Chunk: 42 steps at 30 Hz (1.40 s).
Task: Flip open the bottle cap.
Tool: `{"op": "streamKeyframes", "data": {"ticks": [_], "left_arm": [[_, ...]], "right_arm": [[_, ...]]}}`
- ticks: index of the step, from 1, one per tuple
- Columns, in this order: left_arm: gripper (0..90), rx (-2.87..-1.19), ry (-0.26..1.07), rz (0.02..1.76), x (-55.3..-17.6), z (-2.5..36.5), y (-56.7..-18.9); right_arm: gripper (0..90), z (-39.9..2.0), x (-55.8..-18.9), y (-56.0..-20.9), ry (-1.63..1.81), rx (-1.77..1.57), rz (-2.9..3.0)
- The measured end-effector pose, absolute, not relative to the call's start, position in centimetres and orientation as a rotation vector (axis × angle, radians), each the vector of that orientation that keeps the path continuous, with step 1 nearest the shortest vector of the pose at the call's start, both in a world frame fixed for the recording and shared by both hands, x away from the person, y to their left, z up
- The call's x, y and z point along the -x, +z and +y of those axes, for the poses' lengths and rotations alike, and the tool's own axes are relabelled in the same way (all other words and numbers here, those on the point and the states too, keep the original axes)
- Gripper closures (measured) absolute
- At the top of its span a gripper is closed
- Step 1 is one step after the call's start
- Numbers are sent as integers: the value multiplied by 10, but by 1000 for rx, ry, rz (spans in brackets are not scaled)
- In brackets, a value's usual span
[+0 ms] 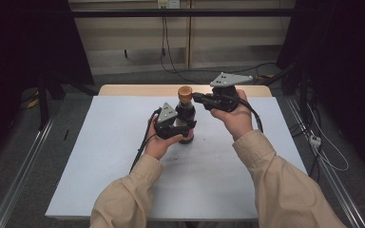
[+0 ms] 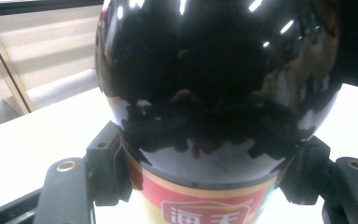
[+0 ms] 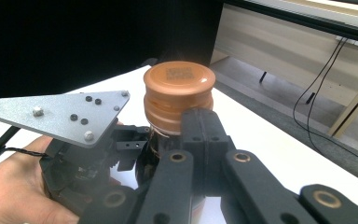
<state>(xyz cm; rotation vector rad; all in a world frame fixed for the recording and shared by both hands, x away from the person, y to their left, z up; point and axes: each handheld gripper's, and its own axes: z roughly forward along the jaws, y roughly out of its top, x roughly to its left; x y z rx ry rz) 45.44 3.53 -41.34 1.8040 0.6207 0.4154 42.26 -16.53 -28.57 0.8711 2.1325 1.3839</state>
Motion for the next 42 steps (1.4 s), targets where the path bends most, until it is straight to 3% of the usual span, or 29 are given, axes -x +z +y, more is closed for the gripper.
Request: {"op": "streamKeyframes", "data": {"ticks": [42], "left_arm": [[304,-1812,430,624,-454,35,-414]], "right_arm": [[900,-164,-425,-281,1417,-865,2126]]}}
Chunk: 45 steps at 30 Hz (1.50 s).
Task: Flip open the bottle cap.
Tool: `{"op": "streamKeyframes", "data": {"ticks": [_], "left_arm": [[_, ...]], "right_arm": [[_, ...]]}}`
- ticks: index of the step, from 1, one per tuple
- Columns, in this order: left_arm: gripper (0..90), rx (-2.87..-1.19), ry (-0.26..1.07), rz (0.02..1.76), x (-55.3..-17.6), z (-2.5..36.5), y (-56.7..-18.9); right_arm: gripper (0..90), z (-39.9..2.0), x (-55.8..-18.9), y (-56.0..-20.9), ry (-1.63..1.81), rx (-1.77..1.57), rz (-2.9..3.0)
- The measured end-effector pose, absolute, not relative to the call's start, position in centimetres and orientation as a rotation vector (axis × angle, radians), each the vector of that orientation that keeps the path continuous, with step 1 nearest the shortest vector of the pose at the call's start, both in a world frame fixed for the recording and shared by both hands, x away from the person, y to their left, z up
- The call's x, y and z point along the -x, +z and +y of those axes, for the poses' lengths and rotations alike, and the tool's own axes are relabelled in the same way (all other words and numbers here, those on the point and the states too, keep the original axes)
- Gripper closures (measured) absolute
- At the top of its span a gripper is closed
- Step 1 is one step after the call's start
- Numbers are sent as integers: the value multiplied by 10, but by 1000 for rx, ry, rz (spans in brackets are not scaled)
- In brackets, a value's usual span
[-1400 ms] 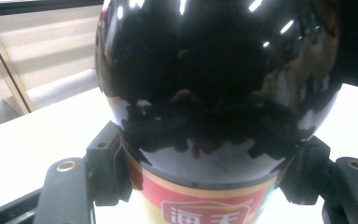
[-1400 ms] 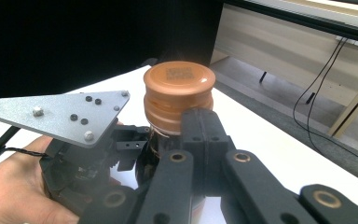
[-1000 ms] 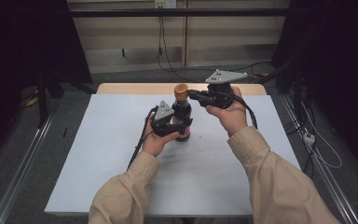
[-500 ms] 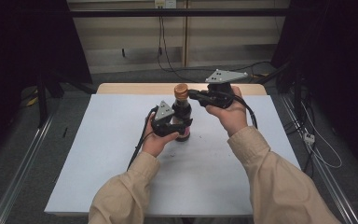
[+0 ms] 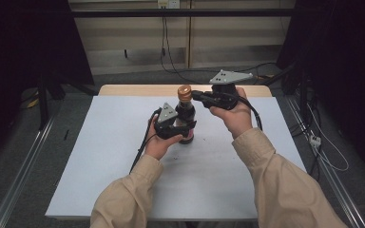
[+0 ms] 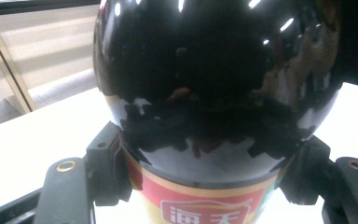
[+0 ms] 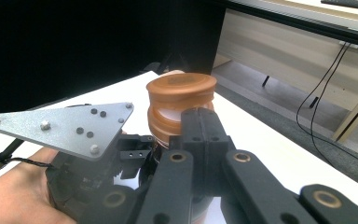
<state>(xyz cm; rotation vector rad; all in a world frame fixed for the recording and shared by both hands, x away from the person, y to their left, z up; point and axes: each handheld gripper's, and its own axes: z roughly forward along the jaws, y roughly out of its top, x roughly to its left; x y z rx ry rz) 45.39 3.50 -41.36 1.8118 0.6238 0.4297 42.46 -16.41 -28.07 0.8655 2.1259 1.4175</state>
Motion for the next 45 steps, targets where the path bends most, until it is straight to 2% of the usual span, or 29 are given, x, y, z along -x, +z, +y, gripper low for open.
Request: {"op": "streamKeyframes", "data": {"ticks": [45], "left_arm": [[304,-1813,434,625,-453,35,-414]], "right_arm": [[900,-159,-424,-271,1414,-846,2123]]}}
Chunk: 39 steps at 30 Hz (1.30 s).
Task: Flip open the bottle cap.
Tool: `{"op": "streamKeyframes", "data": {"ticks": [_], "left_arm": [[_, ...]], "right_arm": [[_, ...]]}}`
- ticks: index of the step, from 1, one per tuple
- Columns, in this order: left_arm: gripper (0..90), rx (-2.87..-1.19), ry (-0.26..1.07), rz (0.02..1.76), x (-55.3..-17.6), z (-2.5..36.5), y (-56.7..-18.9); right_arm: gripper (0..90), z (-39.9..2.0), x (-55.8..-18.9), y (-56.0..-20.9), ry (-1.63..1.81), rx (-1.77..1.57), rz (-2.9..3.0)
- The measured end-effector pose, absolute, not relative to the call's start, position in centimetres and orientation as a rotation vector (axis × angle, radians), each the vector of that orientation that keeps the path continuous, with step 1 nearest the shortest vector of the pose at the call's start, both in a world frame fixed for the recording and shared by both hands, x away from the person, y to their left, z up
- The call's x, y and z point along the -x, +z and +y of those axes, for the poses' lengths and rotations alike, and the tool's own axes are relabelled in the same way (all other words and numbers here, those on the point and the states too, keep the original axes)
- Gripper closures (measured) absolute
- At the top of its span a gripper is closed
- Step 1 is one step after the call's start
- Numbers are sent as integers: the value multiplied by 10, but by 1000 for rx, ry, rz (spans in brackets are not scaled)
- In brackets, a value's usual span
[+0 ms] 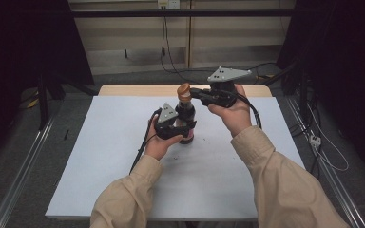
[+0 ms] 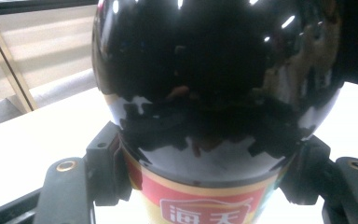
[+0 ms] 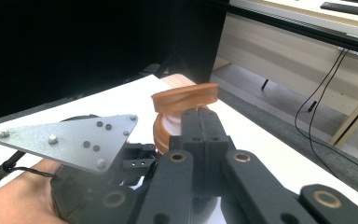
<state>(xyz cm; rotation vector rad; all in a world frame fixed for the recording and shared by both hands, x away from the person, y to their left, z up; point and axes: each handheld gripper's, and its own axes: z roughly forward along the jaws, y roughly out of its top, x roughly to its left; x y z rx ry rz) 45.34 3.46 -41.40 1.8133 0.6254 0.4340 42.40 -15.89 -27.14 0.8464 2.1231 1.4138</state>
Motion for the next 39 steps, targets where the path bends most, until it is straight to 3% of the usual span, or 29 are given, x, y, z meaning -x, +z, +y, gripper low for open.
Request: {"op": "streamKeyframes", "data": {"ticks": [39], "left_arm": [[304,-1814,441,631,-453,34,-414]], "right_arm": [[900,-151,-425,-264,1426,-831,2098]]}}
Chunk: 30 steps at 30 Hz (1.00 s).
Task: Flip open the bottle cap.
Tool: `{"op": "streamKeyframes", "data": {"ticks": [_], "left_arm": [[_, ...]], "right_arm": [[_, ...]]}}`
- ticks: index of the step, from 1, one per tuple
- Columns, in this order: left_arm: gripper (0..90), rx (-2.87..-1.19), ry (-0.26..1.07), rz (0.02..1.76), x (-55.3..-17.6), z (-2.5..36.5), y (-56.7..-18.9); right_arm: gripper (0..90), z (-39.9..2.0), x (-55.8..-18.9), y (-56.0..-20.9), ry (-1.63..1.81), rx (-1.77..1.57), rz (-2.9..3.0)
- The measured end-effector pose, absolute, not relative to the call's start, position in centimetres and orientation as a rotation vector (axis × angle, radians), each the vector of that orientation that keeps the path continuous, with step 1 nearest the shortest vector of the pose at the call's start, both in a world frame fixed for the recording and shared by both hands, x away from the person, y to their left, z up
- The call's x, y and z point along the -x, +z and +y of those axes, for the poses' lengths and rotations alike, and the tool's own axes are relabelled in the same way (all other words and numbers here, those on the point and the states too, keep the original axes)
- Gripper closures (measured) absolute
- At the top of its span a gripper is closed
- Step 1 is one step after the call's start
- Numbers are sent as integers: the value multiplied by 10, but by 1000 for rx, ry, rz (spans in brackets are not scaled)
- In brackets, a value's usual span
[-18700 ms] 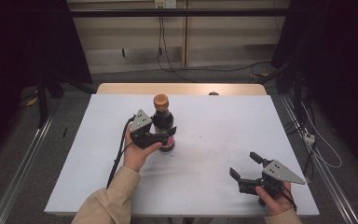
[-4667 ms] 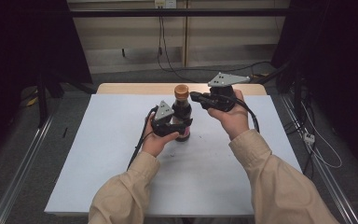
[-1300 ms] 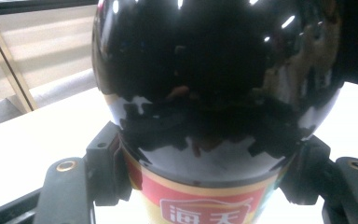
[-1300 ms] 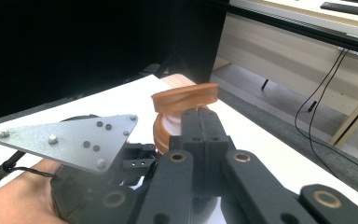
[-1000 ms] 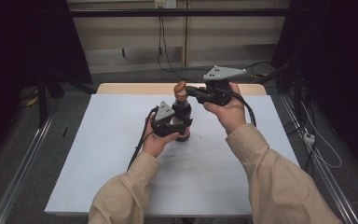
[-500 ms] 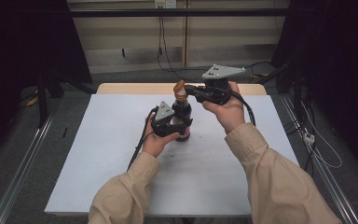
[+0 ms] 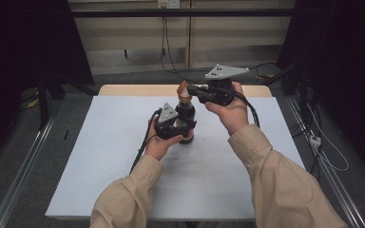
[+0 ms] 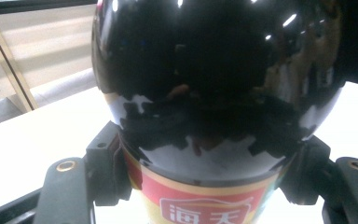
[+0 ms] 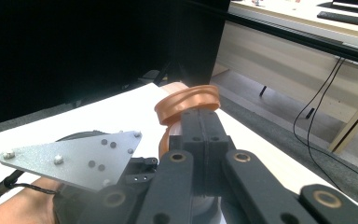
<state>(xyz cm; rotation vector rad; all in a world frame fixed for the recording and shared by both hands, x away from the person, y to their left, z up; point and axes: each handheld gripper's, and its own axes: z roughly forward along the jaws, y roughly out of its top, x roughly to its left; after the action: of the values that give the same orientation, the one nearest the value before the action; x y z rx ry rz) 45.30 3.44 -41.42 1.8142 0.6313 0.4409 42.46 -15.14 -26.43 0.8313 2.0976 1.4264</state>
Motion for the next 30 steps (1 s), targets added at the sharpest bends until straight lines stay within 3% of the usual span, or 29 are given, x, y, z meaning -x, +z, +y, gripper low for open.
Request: {"op": "streamKeyframes", "data": {"ticks": [30], "left_arm": [[303,-1815,432,624,-453,34,-415]], "right_arm": [[900,-144,-426,-261,1451,-826,2098]]}}
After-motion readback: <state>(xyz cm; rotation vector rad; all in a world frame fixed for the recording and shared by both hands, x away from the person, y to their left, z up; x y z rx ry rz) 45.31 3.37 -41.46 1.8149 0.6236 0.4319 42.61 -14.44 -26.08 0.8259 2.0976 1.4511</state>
